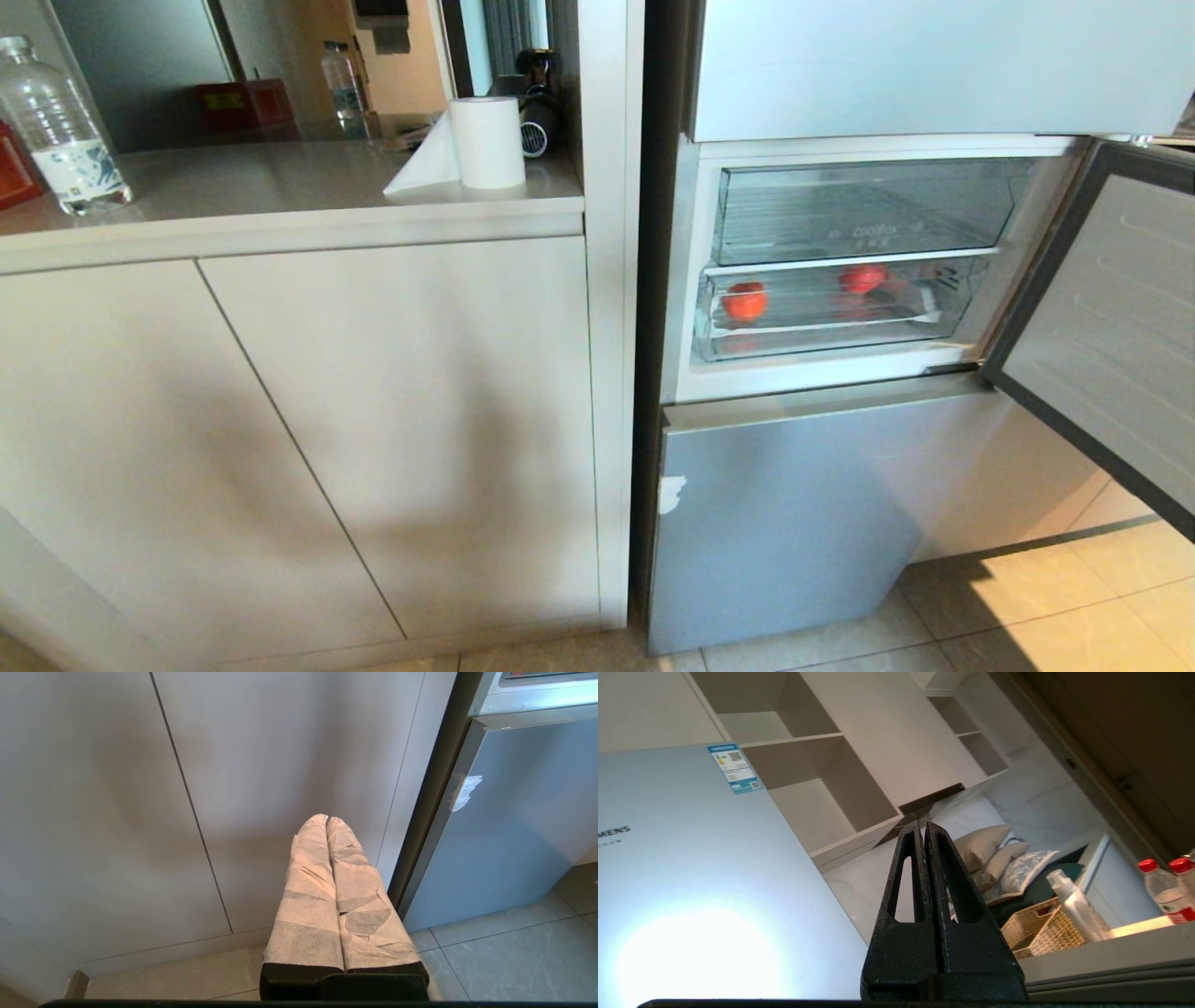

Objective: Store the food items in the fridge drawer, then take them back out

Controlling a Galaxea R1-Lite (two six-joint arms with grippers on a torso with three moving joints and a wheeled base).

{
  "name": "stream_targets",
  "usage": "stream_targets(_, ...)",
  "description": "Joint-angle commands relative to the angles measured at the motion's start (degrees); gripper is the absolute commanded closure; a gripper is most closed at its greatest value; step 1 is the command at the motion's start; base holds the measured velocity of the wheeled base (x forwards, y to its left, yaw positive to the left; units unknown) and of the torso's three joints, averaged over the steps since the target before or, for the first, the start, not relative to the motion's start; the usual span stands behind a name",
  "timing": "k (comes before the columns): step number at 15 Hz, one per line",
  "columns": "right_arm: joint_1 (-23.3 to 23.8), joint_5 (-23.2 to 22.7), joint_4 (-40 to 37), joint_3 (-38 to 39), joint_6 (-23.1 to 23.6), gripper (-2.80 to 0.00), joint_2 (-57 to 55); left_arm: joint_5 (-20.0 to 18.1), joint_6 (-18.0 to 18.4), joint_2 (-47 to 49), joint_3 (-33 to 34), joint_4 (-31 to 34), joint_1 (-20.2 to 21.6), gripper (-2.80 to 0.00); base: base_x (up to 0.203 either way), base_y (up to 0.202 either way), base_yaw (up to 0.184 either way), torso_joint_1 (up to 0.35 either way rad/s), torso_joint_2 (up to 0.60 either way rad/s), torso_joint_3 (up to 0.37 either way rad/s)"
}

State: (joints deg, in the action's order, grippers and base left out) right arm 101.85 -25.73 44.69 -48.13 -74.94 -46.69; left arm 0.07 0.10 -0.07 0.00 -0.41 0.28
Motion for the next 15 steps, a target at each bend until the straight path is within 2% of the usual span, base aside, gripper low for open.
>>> stream_targets(1, 0.5, -0.1, -3.0, -0.1, 3.9, 0.00, 1.0, 0.0, 0.0, 0.0, 0.1, 0.0, 0.1, 0.00, 0.000, 0.000, 0.000, 0.000, 0.00, 0.000)
stream_targets(2, -0.3, -1.0, -3.1, 1.2, 5.8, 0.00, 0.8, 0.0, 0.0, 0.0, 0.1, 0.0, 0.1, 0.00, 0.000, 0.000, 0.000, 0.000, 0.00, 0.000)
stream_targets(3, -3.3, -2.6, -3.1, 1.8, 8.0, 0.00, 0.6, 0.0, 0.0, 0.0, 0.1, 0.0, 0.1, 0.00, 0.000, 0.000, 0.000, 0.000, 0.00, 0.000)
stream_targets(4, -7.6, -4.3, -3.2, 2.3, 10.3, 0.00, 0.2, 0.0, 0.0, 0.0, 0.1, 0.0, 0.1, 0.00, 0.000, 0.000, 0.000, 0.000, 0.00, 0.000)
stream_targets(5, -14.0, -5.1, -3.5, 2.6, 12.6, 0.00, -0.4, 0.0, 0.0, 0.0, 0.1, 0.0, 0.1, 0.00, 0.000, 0.000, 0.000, 0.000, 0.00, 0.000)
stream_targets(7, -32.0, -4.4, -7.5, 3.5, 20.5, 0.00, -1.0, 0.0, 0.0, 0.0, 0.1, 0.0, 0.1, 0.00, 0.000, 0.000, 0.000, 0.000, 0.00, 0.000)
stream_targets(8, -41.4, -1.9, -11.3, 4.3, 25.8, 0.00, -0.9, 0.0, 0.0, 0.0, 0.1, 0.0, 0.1, 0.00, 0.000, 0.000, 0.000, 0.000, 0.00, 0.000)
stream_targets(10, -63.7, 6.9, -18.0, 8.4, 36.8, 0.00, 0.3, 0.0, 0.0, 0.0, 0.1, 0.0, 0.1, 0.00, 0.000, 0.000, 0.000, 0.000, 0.00, 0.000)
stream_targets(12, -85.8, 15.2, -23.5, 17.2, 49.3, 0.00, 4.3, 0.0, 0.0, 0.0, 0.1, 0.0, 0.1, 0.00, 0.000, 0.000, 0.000, 0.000, 0.00, 0.000)
stream_targets(14, -100.9, 22.2, -29.0, 32.6, 63.2, 0.00, 14.1, 0.0, 0.0, 0.0, 0.1, 0.0, 0.1, 0.00, 0.000, 0.000, 0.000, 0.000, 0.00, 0.000)
stream_targets(15, -104.3, 24.0, -30.7, 37.2, 66.9, 0.00, 19.7, 0.0, 0.0, 0.0, 0.1, 0.0, 0.1, 0.00, 0.000, 0.000, 0.000, 0.000, 0.00, 0.000)
